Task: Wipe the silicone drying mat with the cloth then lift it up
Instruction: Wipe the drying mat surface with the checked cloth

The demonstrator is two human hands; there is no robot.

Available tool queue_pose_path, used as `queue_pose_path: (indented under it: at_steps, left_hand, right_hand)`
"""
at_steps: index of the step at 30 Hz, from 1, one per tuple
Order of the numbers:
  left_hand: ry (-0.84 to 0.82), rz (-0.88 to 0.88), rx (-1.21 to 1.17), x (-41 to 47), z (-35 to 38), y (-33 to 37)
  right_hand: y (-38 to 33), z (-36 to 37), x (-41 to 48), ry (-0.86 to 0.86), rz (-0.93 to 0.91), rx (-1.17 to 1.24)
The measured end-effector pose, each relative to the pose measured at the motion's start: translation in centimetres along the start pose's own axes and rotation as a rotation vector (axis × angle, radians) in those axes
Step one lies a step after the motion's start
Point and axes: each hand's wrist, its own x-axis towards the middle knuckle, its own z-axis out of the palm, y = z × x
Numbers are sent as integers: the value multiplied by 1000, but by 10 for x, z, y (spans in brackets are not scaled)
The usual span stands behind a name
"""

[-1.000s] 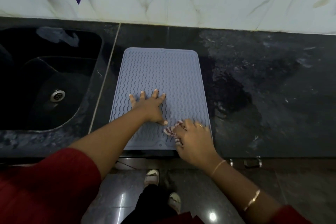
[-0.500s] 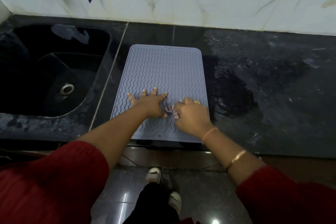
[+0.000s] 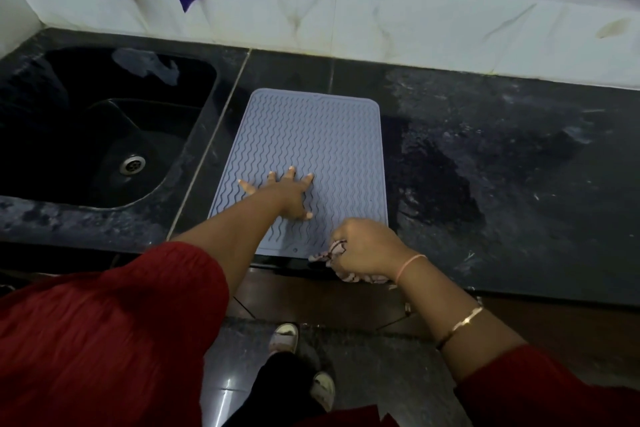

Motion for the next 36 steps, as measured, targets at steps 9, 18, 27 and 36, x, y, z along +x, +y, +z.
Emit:
queue_pose_path:
  at_steps: [9, 18, 27, 36]
  left_hand:
    - [48, -28, -1, -6, 10, -1]
    - [-12, -116, 169, 3, -12, 19]
    - [256, -55, 42, 55, -74, 9]
    - [158, 229, 84, 132, -113, 6]
  right_hand:
    - [7, -20, 10, -164, 80, 117]
    - [31, -81, 28, -47, 134, 568]
    - [52, -140, 112, 466, 329, 1106]
    - [63, -152, 229, 558, 243, 370]
